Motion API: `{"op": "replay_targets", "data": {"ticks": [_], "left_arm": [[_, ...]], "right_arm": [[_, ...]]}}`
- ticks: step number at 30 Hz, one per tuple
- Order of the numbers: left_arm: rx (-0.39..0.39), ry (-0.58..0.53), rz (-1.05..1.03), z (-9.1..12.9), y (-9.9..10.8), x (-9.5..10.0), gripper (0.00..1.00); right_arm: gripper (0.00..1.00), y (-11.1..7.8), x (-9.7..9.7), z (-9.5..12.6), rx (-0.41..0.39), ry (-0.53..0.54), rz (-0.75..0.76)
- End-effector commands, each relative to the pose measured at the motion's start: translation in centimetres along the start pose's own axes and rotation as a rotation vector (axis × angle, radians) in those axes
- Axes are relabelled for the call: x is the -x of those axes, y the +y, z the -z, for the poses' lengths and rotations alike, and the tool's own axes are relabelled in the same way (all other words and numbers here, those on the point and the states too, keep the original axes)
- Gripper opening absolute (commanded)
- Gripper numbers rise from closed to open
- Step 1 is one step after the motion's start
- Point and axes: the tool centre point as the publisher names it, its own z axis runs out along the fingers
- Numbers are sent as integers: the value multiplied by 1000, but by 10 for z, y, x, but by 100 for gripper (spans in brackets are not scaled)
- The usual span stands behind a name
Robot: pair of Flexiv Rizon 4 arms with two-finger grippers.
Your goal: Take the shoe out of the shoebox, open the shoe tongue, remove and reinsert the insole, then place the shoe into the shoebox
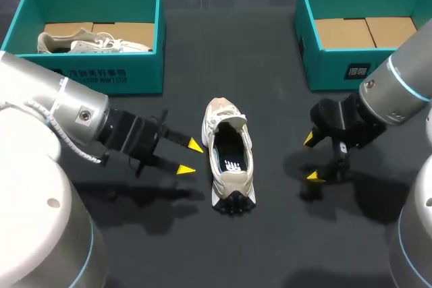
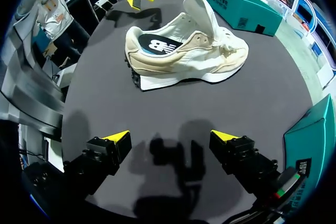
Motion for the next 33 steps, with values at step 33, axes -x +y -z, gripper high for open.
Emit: {"op": "replay_targets", "data": {"ticks": [33], "left_arm": [[52,530,-218,131,15,7,0]], "right_arm": [[100,-37,-1,56,-9,-42,-44]]}}
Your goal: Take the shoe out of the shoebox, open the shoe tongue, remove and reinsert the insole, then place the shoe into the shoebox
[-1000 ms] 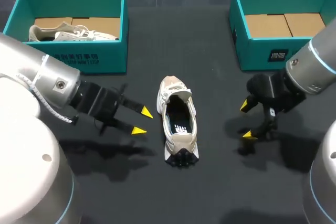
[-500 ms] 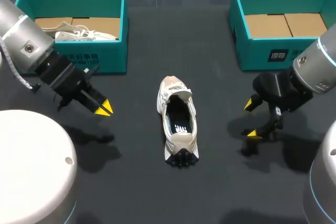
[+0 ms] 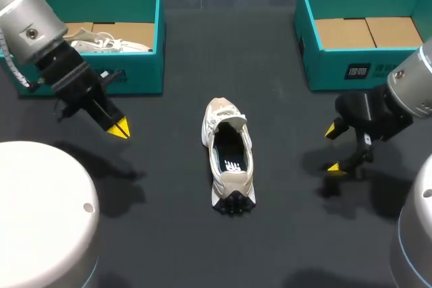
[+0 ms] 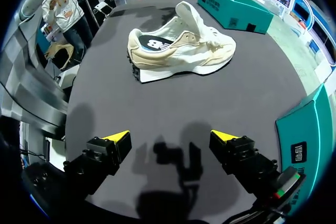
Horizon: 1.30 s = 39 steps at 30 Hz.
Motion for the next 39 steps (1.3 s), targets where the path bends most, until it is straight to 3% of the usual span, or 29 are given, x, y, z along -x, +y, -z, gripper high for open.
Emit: {"op": "replay_targets", "data": {"ticks": [1,10,16,18,26,31,39], "left_arm": [[10,101,-63,-2,-3,15,0],[17,122,-87,-1,-5,16,0],[56,198,-216,-28,-19,49,0],[158,218,-232,-28,-26,63,0],[158,218,-232,-28,-26,63,0],[144,285,-277,-70,-19,90,0],[94,355,-321,-104,-21,124,0]], "right_arm": [[100,-11,-9,23,-17,-16,-13],[100,-11,-9,23,-17,-16,-13],[100,-11,-9,23,-17,-16,-13],[100,-11,-9,23,-17,-16,-13],[100,-11,-9,23,-17,-16,-13],[100,-11,-9,23,-17,-16,-13],[100,-11,-9,23,-17,-16,-13]]}}
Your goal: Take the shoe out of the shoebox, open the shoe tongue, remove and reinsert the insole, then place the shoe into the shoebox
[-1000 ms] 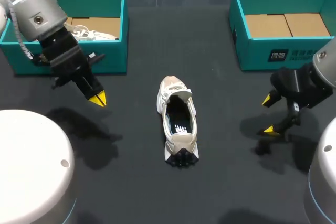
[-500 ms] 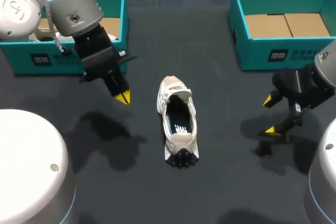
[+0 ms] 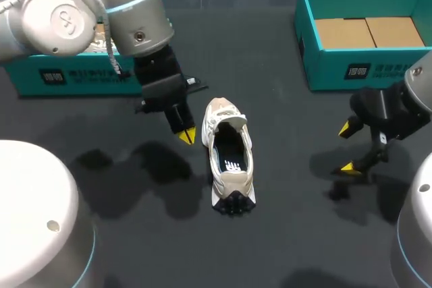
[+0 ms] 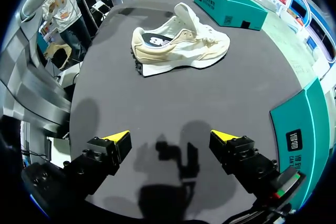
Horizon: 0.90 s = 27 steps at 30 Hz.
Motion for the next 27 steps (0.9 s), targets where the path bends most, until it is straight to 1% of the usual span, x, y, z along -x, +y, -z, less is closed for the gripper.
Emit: {"op": "replay_targets", "data": {"ticks": [1,9,11,14,17,18,21,24,27], "left_arm": [[-41,101,-27,-18,15,42,0],[-41,101,-27,-18,15,42,0],[-1,147,-29,-32,13,50,0],[-7,187,-43,-49,14,61,0],[-1,204,-60,-60,13,68,0],[13,213,-58,-63,12,70,0],[22,229,-73,-71,11,71,0],[21,231,-73,-74,14,72,0],[12,246,-74,-85,16,70,0]], "right_arm": [[100,0,-2,0,-3,-3,-1],[100,0,-2,0,-3,-3,-1],[100,0,-2,0,-3,-3,-1],[100,0,-2,0,-3,-3,-1],[100,0,-2,0,-3,-3,-1],[100,0,-2,0,-3,-3,-1],[100,0,-2,0,-3,-3,-1],[100,0,-2,0,-3,-3,-1],[100,0,-2,0,-3,-3,-1]]}}
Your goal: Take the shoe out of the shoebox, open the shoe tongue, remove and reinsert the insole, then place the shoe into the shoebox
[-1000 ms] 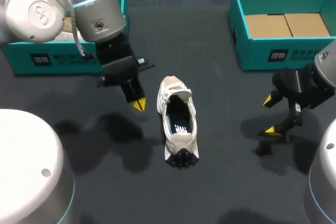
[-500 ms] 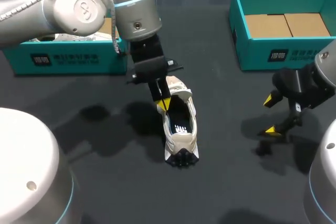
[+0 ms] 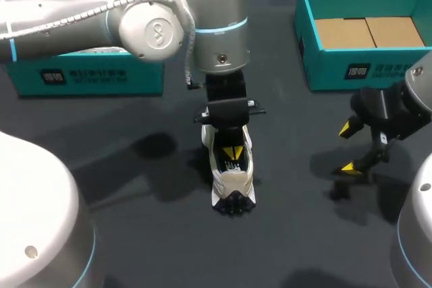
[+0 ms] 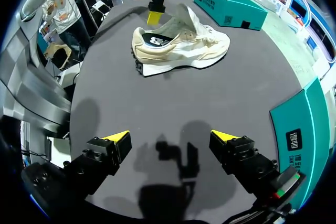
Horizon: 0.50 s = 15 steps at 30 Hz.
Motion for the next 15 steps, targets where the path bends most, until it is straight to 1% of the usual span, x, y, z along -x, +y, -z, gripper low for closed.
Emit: {"op": "replay_targets", "data": {"ticks": [1,6,12,15], "left_arm": [[-16,61,-1,-17,6,7,0],[-20,72,-14,-38,7,3,0],[-29,37,-39,-62,8,0,0],[-28,20,-44,-69,9,-3,0]], "right_arm": [[100,0,-1,-1,-3,-3,0],[100,0,-1,-1,-3,-3,0],[100,0,-1,-1,-3,-3,0],[100,0,-1,-1,-3,-3,0]]}}
